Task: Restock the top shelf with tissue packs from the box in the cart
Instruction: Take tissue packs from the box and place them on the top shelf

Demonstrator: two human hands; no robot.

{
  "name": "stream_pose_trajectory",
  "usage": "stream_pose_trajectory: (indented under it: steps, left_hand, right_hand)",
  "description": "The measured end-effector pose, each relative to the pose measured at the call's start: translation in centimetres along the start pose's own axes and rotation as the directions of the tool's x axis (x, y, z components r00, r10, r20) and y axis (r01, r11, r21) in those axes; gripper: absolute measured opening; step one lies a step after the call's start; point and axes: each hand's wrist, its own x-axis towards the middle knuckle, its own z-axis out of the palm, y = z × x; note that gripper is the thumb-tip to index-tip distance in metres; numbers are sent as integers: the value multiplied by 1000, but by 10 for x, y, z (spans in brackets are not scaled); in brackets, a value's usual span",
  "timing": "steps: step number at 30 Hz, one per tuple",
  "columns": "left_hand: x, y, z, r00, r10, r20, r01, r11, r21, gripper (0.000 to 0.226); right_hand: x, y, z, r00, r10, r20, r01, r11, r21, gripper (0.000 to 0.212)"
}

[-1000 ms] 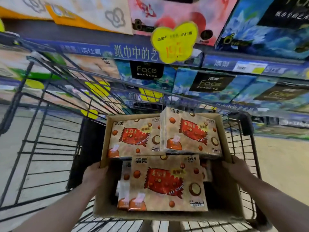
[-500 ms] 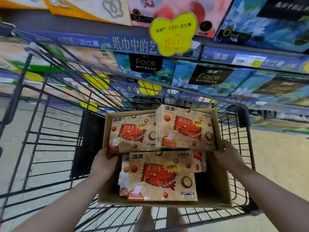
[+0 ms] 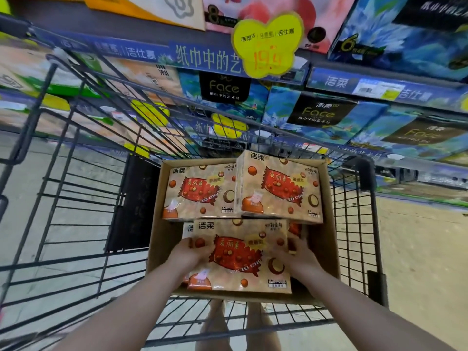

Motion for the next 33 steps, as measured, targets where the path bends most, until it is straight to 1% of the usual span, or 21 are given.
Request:
stream_pose_trajectory:
  steps: [2, 5, 7, 10, 14, 16, 18, 21, 23, 24, 26, 27, 28, 30, 31, 33]
  left_hand:
    - [2, -3, 3, 1000, 6, 4, -6, 999, -34, 42]
    - [0, -6, 5, 1000, 11, 0, -11, 994, -113, 40]
    - [-7, -7, 6, 999, 24, -23, -26, 991, -132, 39]
    - [-26, -10, 2, 997, 58, -59, -67, 987, -148, 34]
    - [-59, -8, -12, 984, 113, -137, -136, 975, -175, 24]
    - [-80, -4, -21, 970, 142, -196, -181, 963, -201, 22]
    - [-102, 0, -30, 949, 188, -253, -247, 943, -225, 25]
    - [-136, 6, -44, 913, 228, -338, -330, 900, -286, 26]
    - [-158, 8, -56, 878, 232, -418, -381, 868, -318, 28]
    - [-163, 8, -62, 860, 234, -453, -403, 856, -323, 31]
    - [-180, 8, -73, 826, 229, -515, -444, 827, -344, 27]
    - [-188, 7, -78, 806, 230, -545, -472, 806, -357, 23]
    - [-195, 6, -82, 783, 239, -574, -504, 784, -362, 19]
    - [-215, 5, -93, 737, 257, -625, -559, 751, -351, 15]
    - [-226, 3, -99, 716, 262, -646, -582, 736, -346, 14]
    - [-241, -4, -114, 693, 260, -672, -614, 701, -363, 17]
  right_hand:
    - [2, 3, 3, 1000, 15, 2, -15, 999, 45, 66]
    - [2, 3, 2, 1000, 11, 22, -13, 996, 94, 58]
    - [-3, 4, -1, 1000, -1, 31, -3, 995, 103, 56]
    - [-12, 6, -4, 997, -39, 71, 31, 993, 112, 60]
    - [-32, -5, -10, 984, -129, 127, 108, 982, 157, 46]
    - [-43, -17, -15, 976, -173, 132, 152, 976, 155, 51]
    - [-53, -35, -19, 965, -227, 132, 203, 964, 172, 57]
    - [-71, -70, -26, 946, -294, 140, 271, 949, 163, 45]
    - [-83, -99, -24, 918, -371, 141, 348, 923, 161, 44]
    - [-89, -111, -22, 900, -409, 153, 387, 909, 156, 53]
    - [-103, -133, -18, 864, -472, 177, 457, 882, 116, 77]
    - [-108, -141, -15, 846, -500, 186, 487, 866, 112, 81]
    - [-115, -149, -14, 831, -522, 192, 508, 853, 118, 76]
    - [-133, -165, -9, 796, -566, 213, 550, 824, 136, 58]
    - [-142, -173, -6, 777, -590, 221, 575, 807, 132, 53]
    - [-162, -191, 3, 726, -655, 209, 647, 754, 113, 49]
